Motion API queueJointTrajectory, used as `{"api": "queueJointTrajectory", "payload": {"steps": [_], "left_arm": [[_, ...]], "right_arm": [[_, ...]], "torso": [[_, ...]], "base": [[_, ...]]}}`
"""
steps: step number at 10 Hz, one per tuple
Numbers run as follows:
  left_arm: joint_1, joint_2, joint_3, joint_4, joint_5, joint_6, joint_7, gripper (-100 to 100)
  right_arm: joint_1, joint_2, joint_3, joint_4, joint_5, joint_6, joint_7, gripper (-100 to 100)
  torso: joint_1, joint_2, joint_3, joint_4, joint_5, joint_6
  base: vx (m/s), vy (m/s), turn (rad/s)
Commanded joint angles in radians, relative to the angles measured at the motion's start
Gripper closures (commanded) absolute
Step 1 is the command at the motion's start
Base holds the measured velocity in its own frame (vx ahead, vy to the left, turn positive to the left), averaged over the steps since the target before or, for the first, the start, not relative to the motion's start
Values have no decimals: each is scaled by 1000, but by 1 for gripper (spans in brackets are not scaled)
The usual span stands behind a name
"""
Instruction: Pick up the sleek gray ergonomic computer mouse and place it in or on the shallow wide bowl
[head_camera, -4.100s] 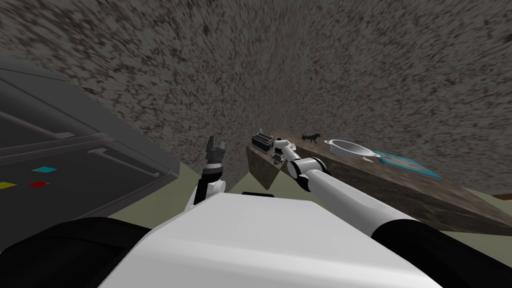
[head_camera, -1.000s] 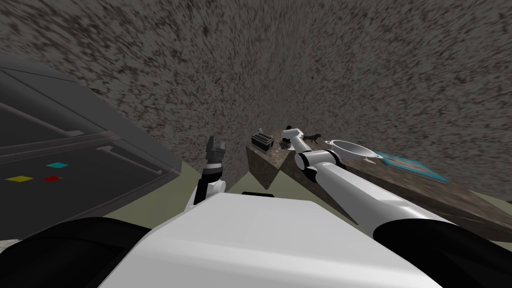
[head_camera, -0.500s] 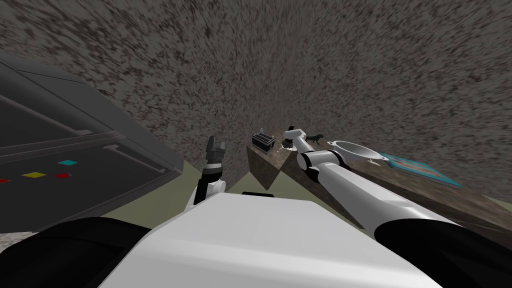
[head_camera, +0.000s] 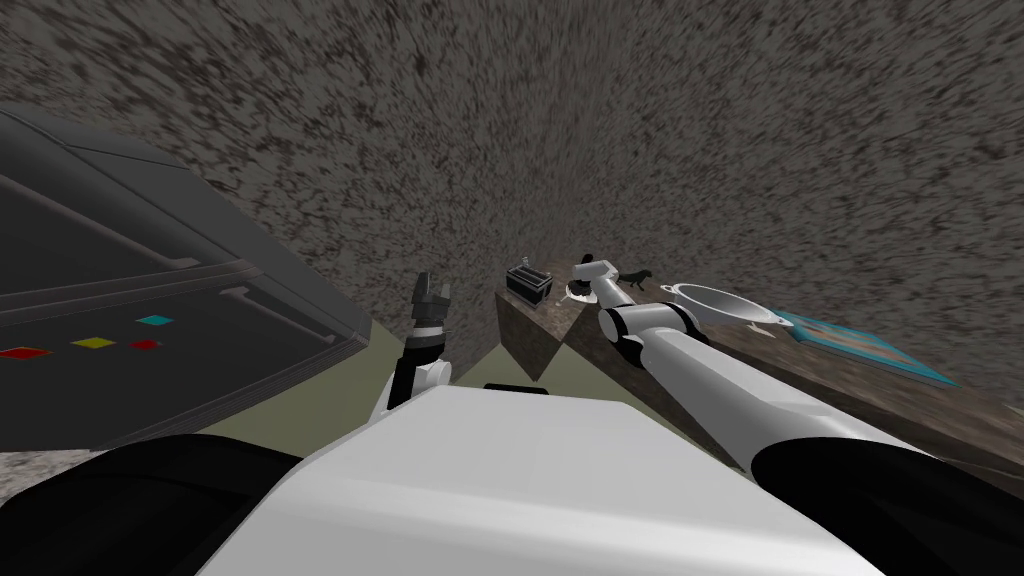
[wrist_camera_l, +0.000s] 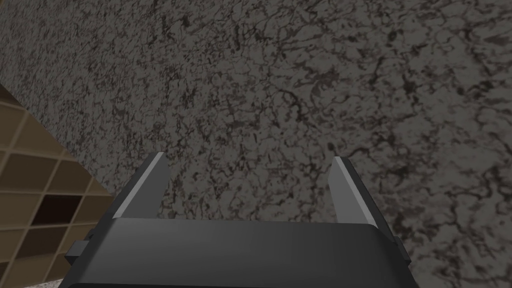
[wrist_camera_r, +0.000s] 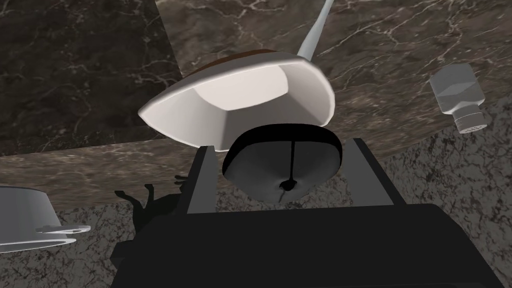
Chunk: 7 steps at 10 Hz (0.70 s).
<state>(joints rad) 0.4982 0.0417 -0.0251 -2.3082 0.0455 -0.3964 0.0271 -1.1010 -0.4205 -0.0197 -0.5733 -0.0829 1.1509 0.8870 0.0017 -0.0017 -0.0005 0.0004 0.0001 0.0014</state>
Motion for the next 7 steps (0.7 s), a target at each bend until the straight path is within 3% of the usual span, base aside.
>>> {"api": "queueJointTrajectory", "payload": {"steps": [1, 3, 6, 7], "left_arm": [[0, 0, 0, 0, 0, 0, 0, 0], [0, 0, 0, 0, 0, 0, 0, 0], [0, 0, 0, 0, 0, 0, 0, 0], [0, 0, 0, 0, 0, 0, 0, 0]], "right_arm": [[-12, -4, 3, 40, 4, -42, 2, 100], [1, -17, 8, 44, 8, -78, 5, 100], [45, -56, 24, 54, 17, -174, 15, 100], [45, -56, 24, 54, 17, -183, 15, 100]], "torso": [[0, 0, 0, 0, 0, 0], [1, 0, 0, 0, 0, 0], [1, 0, 0, 0, 1, 0], [1, -1, 0, 0, 1, 0]], "base": [[11, 4, 20], [10, 5, 39], [20, 8, 64], [16, 2, 19]]}}
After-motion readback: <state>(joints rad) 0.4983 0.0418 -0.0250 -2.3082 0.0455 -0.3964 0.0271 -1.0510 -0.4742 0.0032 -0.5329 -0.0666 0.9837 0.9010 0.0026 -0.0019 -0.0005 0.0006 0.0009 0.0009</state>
